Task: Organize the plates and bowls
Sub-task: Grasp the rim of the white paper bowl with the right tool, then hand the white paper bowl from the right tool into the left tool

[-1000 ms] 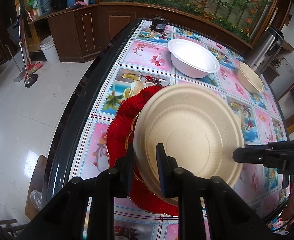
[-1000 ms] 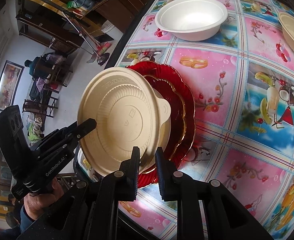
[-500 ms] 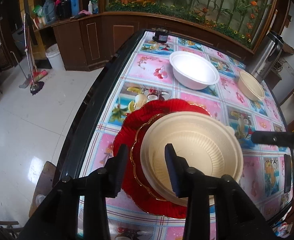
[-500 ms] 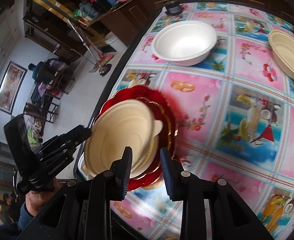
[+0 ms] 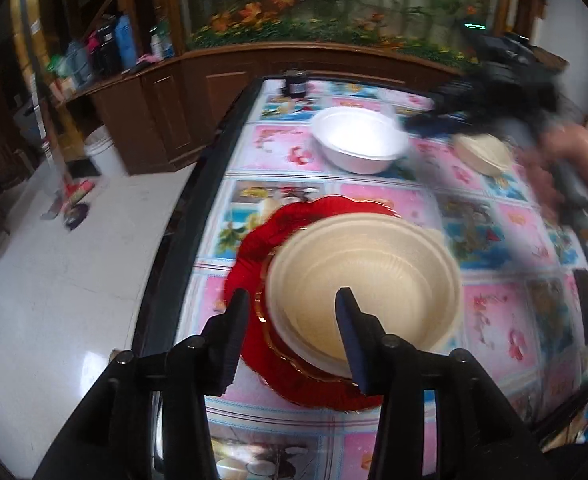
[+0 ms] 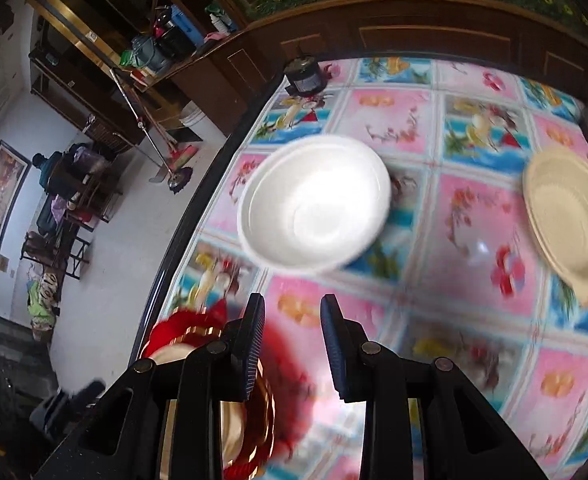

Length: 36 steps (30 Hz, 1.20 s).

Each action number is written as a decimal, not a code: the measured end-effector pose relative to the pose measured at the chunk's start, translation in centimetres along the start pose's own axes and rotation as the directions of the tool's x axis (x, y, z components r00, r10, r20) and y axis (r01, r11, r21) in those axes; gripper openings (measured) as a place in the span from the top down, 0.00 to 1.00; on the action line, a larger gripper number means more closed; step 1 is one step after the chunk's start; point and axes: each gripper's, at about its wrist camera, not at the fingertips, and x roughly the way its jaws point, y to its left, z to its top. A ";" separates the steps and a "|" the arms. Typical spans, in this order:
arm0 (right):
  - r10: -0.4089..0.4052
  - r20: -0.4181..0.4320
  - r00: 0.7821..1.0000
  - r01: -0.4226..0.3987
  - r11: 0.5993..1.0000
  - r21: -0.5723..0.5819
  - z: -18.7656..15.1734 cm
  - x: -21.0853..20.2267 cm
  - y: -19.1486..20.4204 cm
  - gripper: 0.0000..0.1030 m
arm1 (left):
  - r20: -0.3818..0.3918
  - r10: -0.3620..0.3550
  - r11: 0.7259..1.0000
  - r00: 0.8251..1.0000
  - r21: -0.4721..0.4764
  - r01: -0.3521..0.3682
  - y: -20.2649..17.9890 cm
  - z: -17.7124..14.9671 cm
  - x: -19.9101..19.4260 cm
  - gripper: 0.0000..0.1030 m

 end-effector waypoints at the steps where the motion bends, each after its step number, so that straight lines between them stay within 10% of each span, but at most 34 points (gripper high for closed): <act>1: -0.012 0.000 1.000 0.012 1.000 0.005 0.8 0.8 -0.1 0.69 | 0.001 -0.020 1.000 1.000 0.012 0.020 -0.3 -0.3 -0.1 0.58; 6: -0.092 -0.015 0.996 0.091 0.994 -0.056 3.6 4.2 1.0 0.69 | 0.012 -0.142 0.979 0.990 0.150 0.139 -3.8 -1.3 0.1 0.58; 10: -0.129 -0.041 0.991 0.126 0.990 -0.068 4.7 6.3 0.8 0.69 | -0.018 -0.096 0.961 0.995 0.259 0.097 -6.1 -2.1 1.9 0.58; 20: -0.173 -0.155 0.973 0.156 0.981 -0.113 3.0 7.2 -0.7 0.69 | 0.035 -0.147 0.979 0.989 0.150 0.140 -4.2 -0.1 0.7 0.54; 27: -0.210 -0.226 0.951 0.174 0.970 -0.169 -2.2 3.1 -2.2 0.69 | 0.022 -0.180 0.978 0.983 0.113 0.176 -4.9 0.4 0.4 0.54; 36: -0.090 -0.330 0.940 0.069 0.995 -0.074 -17.3 -5.6 -6.5 0.69 | -0.021 -0.269 0.950 0.963 0.159 0.269 -9.7 0.8 0.3 0.54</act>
